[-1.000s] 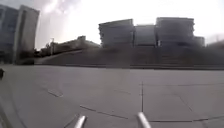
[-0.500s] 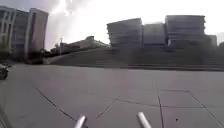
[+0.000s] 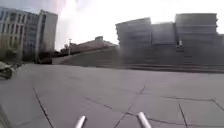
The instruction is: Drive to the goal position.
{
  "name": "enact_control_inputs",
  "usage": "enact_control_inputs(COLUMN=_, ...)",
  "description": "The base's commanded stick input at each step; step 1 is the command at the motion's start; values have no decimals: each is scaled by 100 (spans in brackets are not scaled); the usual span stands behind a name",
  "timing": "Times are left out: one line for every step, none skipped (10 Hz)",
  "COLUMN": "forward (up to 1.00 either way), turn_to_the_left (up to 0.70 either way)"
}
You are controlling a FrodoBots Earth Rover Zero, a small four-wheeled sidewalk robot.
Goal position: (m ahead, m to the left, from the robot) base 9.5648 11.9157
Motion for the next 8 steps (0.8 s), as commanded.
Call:
enact_control_inputs(forward=100, turn_to_the_left=0)
enact_control_inputs(forward=100, turn_to_the_left=0)
enact_control_inputs(forward=100, turn_to_the_left=0)
enact_control_inputs(forward=100, turn_to_the_left=0)
enact_control_inputs(forward=100, turn_to_the_left=0)
enact_control_inputs(forward=100, turn_to_the_left=0)
enact_control_inputs(forward=100, turn_to_the_left=0)
enact_control_inputs(forward=100, turn_to_the_left=0)
